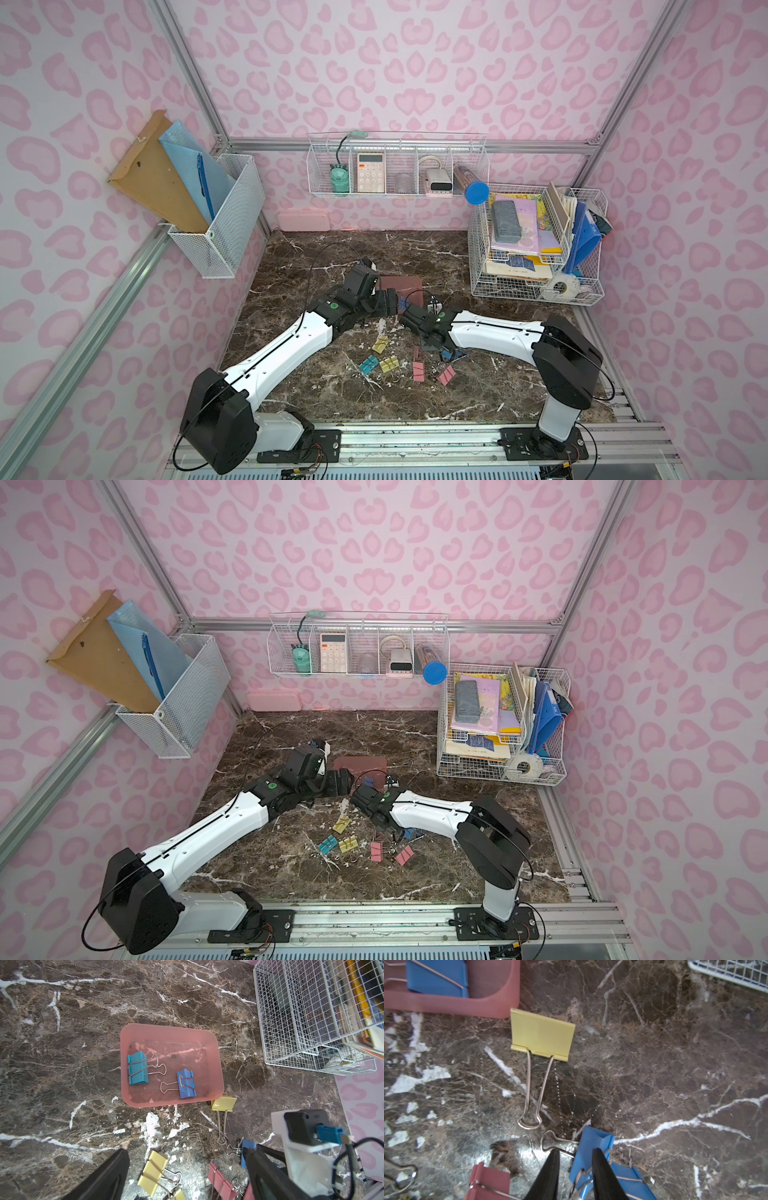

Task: Put the binder clips in the storage box
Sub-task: Pick up the binder clip at the center of the board.

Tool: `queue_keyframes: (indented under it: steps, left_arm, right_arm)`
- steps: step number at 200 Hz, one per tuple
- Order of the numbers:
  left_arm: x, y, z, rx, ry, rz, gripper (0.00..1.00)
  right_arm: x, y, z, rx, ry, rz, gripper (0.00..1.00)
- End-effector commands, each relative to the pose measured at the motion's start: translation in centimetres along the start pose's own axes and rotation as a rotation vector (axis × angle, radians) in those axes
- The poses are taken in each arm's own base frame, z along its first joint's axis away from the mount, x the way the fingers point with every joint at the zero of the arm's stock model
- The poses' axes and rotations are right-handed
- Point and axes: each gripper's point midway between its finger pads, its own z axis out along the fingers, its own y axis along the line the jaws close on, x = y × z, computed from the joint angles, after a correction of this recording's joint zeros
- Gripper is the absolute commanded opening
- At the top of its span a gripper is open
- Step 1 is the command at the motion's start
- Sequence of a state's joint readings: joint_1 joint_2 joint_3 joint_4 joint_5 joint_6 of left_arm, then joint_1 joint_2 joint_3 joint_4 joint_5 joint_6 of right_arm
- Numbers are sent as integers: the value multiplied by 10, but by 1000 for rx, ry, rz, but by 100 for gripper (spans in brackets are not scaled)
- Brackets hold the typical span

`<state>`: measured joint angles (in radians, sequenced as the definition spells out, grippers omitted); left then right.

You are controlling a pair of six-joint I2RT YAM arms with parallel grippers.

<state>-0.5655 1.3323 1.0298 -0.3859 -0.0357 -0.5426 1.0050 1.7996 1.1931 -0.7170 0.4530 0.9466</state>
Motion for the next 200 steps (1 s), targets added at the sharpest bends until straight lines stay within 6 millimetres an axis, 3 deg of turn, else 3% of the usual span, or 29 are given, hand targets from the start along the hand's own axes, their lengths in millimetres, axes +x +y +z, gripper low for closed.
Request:
queue_keyframes:
  steps: [1,32,55,114,156,200]
  left_arm:
    - [-1,-2,-1,7,-4,17,93]
    - [-2,-2,-1,10,-2,14,93]
    - [-2,-2,-3,9,-6,15,93]
    - [-5,-3,-7,13,-21,15,94]
    - [-11,0,-17,6,-71,17,94]
    - [-19,2,-37,45,-150,7,95]
  right_arm:
    - [0,-6,-2,43,-16,5,31]
    - [1,-7,-3,50,-20,0,20]
    - [-2,-6,-7,43,-33,6,17]
    - [-19,-1,-21,19,-92,24,0]
    - [-48,-1,-47,-20,-193,62,0]
    - [-101,3,-82,-164,-319,125,0]
